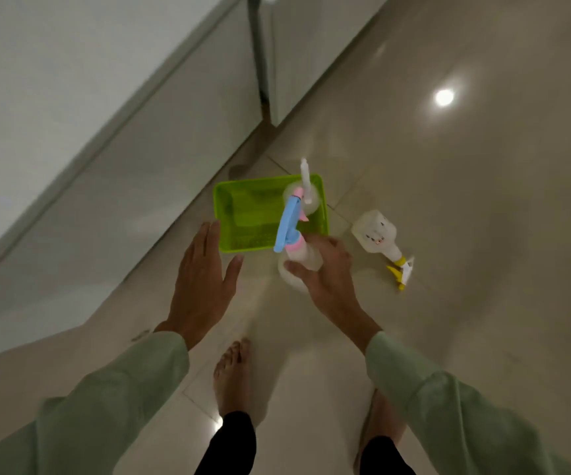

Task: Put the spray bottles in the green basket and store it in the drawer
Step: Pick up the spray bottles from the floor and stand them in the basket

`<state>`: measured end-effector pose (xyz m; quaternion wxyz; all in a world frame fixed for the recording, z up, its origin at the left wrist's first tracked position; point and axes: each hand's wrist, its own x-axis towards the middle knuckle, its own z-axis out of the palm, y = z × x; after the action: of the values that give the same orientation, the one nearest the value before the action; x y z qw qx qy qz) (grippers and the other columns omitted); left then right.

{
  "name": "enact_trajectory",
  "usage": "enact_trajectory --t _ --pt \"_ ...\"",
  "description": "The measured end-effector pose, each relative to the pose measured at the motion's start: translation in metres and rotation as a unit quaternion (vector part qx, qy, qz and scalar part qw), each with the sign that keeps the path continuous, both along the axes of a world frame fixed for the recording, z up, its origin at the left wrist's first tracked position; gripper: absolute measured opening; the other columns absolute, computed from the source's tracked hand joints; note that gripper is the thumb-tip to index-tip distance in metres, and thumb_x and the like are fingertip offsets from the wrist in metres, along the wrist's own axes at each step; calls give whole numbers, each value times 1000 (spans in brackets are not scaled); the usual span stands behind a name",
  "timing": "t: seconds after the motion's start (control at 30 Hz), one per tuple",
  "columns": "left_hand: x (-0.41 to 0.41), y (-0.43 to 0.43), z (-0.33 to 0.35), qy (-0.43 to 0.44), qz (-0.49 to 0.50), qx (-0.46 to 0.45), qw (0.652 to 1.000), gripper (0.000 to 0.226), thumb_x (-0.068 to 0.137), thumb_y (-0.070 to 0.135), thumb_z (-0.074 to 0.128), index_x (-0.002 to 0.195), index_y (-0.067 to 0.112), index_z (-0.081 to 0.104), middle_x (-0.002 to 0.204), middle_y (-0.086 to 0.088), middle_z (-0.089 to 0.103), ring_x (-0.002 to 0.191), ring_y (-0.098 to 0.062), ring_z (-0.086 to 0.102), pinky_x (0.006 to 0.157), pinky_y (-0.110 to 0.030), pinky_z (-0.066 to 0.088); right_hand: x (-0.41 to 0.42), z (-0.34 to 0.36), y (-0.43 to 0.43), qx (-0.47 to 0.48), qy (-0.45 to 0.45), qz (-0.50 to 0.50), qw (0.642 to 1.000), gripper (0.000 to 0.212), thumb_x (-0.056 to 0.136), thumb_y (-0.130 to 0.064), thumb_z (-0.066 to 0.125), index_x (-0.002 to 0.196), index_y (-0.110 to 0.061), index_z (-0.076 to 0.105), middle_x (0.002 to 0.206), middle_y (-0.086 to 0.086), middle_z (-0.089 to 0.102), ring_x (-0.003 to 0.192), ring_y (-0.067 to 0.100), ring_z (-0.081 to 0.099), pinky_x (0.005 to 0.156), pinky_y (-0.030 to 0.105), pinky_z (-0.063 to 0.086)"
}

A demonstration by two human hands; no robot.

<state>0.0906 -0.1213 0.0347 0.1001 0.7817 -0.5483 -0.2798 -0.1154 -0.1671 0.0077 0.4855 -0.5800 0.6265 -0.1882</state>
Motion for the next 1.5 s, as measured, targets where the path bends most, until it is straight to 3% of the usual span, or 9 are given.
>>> enact_trajectory --t 0.13,0.23,0.43,0.67,0.87,1.0,1.17,1.27,1.5 --pt "34 -10 1 11 23 -10 1000 71 99 42 44 157 14 13 166 -10 16 153 -24 18 124 -40 20 57 -1 -30 -45 -81 5 996 41 78 -14 80 117 -17 65 102 -20 62 101 -1 52 93 32 45" --pt "48 -19 -5 29 35 -24 999 70 99 41 44 157 15 13 166 -8 15 154 -22 16 124 -43 22 87 -17 -45 -52 -94 -5 994 36 80 -6 77 108 -24 63 103 -6 67 99 17 64 88 49 57" --pt "60 -30 -40 62 45 -33 997 69 100 41 43 157 19 11 167 -4 13 154 -18 14 124 -43 23 112 -79 -68 -51 -69 -29 996 24 82 -5 77 104 -13 69 105 9 73 98 29 69 78 56 60" --pt "67 -32 -80 62 37 -29 997 69 100 42 43 157 20 11 167 -5 15 154 -17 14 122 -32 16 139 -127 -79 -35 -44 14 998 19 89 -2 67 107 1 68 107 21 71 102 40 67 82 60 56" --pt "70 -32 -93 67 39 -22 997 69 100 42 44 157 21 12 167 -4 15 154 -16 14 121 -29 15 156 -133 -88 -62 1 22 998 11 94 -11 63 101 -4 69 90 11 72 83 30 66 73 53 54" --pt "67 -29 -89 71 43 -17 996 69 100 42 44 157 22 11 167 -3 15 154 -16 14 121 -30 16 152 -130 -88 -56 9 38 998 22 86 -7 70 107 -6 64 98 12 71 90 31 66 76 51 54" --pt "55 -28 -72 58 36 -9 998 68 100 40 44 157 20 12 166 -5 15 153 -17 14 118 -26 13 130 -115 -77 -34 13 43 998 75 72 5 73 142 -10 49 140 9 59 132 29 53 106 43 47" --pt "38 -26 -57 57 20 -4 998 66 100 39 43 156 17 16 165 -8 17 153 -20 17 121 -32 18 103 -102 -54 -33 17 60 997 69 75 4 74 139 -8 53 146 11 55 139 29 47 117 40 37" --pt "-30 -19 -30 68 -20 8 997 66 100 39 46 156 18 17 165 -7 21 152 -22 22 121 -42 27 3 -58 -21 -31 37 -6 999 63 80 -3 74 140 -10 55 147 10 55 142 27 44 117 29 32"
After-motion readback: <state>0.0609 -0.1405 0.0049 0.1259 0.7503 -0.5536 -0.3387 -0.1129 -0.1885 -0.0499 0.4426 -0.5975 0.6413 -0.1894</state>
